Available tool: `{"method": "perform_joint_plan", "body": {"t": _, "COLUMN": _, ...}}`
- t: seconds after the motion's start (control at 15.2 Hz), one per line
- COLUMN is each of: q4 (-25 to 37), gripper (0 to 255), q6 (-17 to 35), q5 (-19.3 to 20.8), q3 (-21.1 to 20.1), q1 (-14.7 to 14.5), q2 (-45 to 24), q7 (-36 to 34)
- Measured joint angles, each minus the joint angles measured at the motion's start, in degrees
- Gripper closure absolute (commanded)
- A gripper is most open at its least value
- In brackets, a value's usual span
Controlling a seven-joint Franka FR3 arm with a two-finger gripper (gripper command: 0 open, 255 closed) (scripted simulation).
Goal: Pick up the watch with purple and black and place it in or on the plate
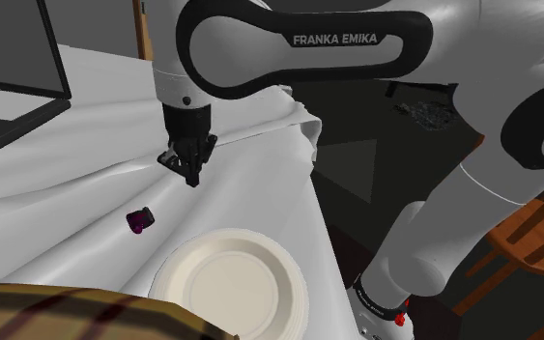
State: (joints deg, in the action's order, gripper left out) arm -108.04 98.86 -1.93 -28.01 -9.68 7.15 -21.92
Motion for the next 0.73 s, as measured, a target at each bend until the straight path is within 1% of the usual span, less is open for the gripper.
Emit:
{"method": "perform_joint_plan", "body": {"t": 0.07, "q4": -0.01, "gripper": 0, "q6": 0.00, "q5": 0.00, "q3": 0.00, "q1": 0.00, "q2": -0.01, "q7": 0.00}}
{"method": "perform_joint_plan", "body": {"t": 0.13, "q4": 0.64, "gripper": 0, "q6": -0.05, "q5": 1.08, "q3": -0.80, "q1": -0.40, "q2": -0.72, "q7": -1.32}}
{"method": "perform_joint_plan", "body": {"t": 0.2, "q4": 2.24, "gripper": 0, "q6": -0.53, "q5": 3.02, "q3": -2.01, "q1": -0.99, "q2": -2.18, "q7": -3.46}}
{"method": "perform_joint_plan", "body": {"t": 0.26, "q4": 3.78, "gripper": 0, "q6": -1.00, "q5": 5.34, "q3": -3.39, "q1": -1.80, "q2": -3.77, "q7": -6.04}}
{"method": "perform_joint_plan", "body": {"t": 0.46, "q4": 9.45, "gripper": 0, "q6": -3.37, "q5": 13.94, "q3": -7.14, "q1": -5.14, "q2": -10.29, "q7": -14.40}}
{"method": "perform_joint_plan", "body": {"t": 0.59, "q4": 13.64, "gripper": 0, "q6": -5.67, "q5": 20.34, "q3": -9.02, "q1": -8.57, "q2": -15.62, "q7": -20.12}}
{"method": "perform_joint_plan", "body": {"t": 0.66, "q4": 15.18, "gripper": 0, "q6": -6.58, "q5": 22.38, "q3": -9.32, "q1": -9.75, "q2": -17.38, "q7": -21.73}}
{"method": "perform_joint_plan", "body": {"t": 0.73, "q4": 15.32, "gripper": 0, "q6": -6.66, "q5": 23.24, "q3": -9.42, "q1": -10.25, "q2": -17.91, "q7": -22.57}}
